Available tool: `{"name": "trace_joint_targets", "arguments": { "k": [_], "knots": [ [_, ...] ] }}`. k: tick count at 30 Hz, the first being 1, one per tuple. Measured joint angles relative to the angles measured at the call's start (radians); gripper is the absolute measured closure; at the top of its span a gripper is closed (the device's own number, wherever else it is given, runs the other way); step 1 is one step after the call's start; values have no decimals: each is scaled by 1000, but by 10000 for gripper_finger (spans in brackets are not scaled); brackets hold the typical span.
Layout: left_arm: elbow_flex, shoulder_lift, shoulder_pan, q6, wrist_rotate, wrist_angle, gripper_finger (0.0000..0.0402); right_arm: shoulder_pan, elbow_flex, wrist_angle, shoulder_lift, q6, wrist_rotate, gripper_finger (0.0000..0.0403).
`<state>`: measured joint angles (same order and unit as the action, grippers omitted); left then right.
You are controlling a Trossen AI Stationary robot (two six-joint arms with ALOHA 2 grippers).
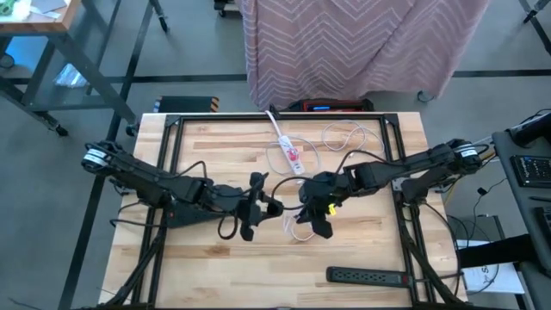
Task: Insert USB
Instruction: Insert the white bottom charger cable to the black charger adapter
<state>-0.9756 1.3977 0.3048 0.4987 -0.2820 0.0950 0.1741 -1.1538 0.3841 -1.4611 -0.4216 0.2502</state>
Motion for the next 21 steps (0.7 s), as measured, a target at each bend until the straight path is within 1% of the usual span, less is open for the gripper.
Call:
{"name": "trace_joint_targets", "arguments": {
  "k": [4, 7, 10, 13, 16, 21],
  "knots": [
    [-16, 20, -20, 54, 55, -10, 272, -11, 0, -2, -34, -205, 48, 389],
    [-32, 50, -37, 67, 70, -38, 272, -18, 0, -31, -63, -289, 107, 389],
    [-41, 100, -51, 69, 88, -57, 272, -30, 0, -87, -86, -344, 206, 389],
    [-59, 153, -52, 85, 129, -62, 272, -46, 0, -122, -104, -379, 272, 389],
    [-91, 182, -46, 106, 143, -66, 272, -66, 0, -109, -108, -393, 296, 389],
    [-139, 196, -43, 92, 142, -108, 272, -86, -1, -93, -104, -421, 315, 389]
  ]
}}
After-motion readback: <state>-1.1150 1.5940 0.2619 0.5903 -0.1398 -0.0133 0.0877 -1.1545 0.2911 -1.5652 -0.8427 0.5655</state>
